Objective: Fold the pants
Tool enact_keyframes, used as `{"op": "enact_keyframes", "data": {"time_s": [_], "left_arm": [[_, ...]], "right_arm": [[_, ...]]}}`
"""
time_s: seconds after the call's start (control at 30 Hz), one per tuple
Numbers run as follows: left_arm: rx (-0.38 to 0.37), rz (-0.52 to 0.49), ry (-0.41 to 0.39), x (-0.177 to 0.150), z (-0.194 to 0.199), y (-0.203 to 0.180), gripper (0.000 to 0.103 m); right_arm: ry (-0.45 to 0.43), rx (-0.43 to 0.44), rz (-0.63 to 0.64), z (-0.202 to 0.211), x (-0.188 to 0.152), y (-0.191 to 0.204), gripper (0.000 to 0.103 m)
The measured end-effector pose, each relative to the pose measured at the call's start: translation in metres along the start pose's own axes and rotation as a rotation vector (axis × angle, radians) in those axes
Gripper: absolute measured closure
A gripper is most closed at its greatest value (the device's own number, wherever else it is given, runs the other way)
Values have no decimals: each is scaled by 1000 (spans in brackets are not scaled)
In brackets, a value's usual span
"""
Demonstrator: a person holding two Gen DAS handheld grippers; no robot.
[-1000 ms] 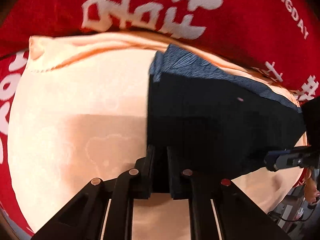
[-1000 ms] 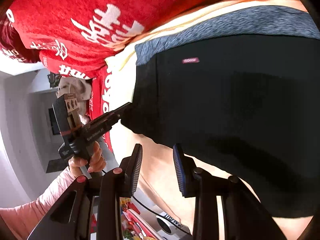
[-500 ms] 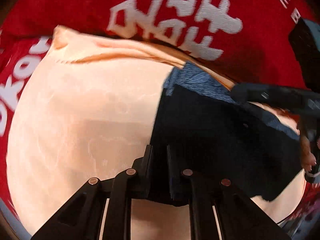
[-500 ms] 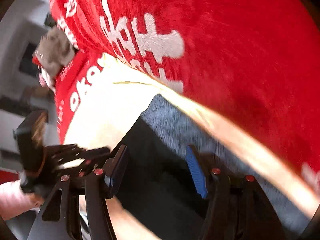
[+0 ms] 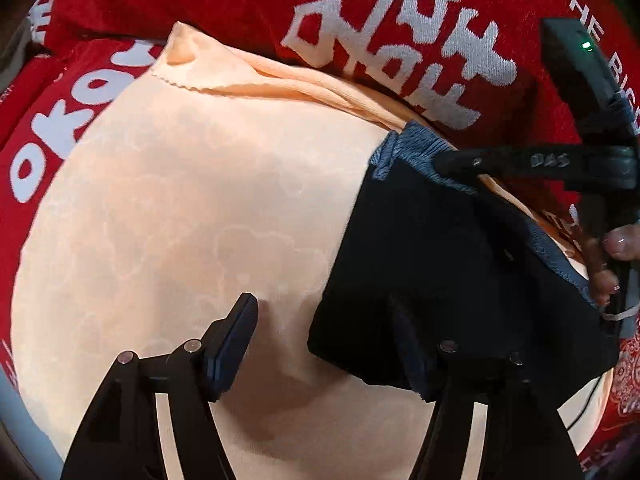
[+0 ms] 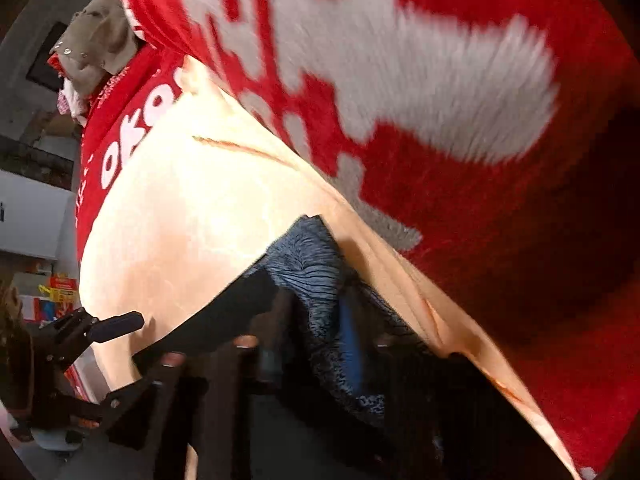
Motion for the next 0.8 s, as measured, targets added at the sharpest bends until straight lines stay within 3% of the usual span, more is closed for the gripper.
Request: {"op": "enact_keyframes", "data": {"time_s": [0.1, 0.27, 0.33, 0.43, 0.47, 0.57, 0.73, 0.8], "left_arm": [[15, -17, -1, 0, 0, -6, 36], [59, -31, -2, -2, 5, -9, 36], [68, -43, -13, 1, 13, -15, 36], [63, -101, -63, 13, 31, -35, 35], [55, -121, -73, 14, 35, -42, 28], [21, -177, -80, 24, 29, -74, 25], [9, -223, -39, 46, -20, -120, 25], [39, -223, -31, 53, -37, -127, 25]], "right_arm": [[-2, 55, -5, 9, 3, 9, 94], [14, 0, -35, -11, 3, 6, 93], [-29, -18, -113, -8, 5, -5, 84], [-90, -20, -157, 15, 3, -3, 83], [-115, -24, -141, 27, -2, -2, 84], [-180, -46, -142, 71, -33, -9, 83], [-162, -65, -374, 103, -120, -74, 83], [-131, -98, -472, 102, -159, -109, 83]]}}
Point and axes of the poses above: each gripper's, at about its wrist camera, not at the fingertips, and z roughly against the way its jaws point, y to its left, x to its top, the point moved 10 cm from there along -z, roughly the way its jaws point, and after that the axes turned 1 degree about -z, right-handed, at the moved point
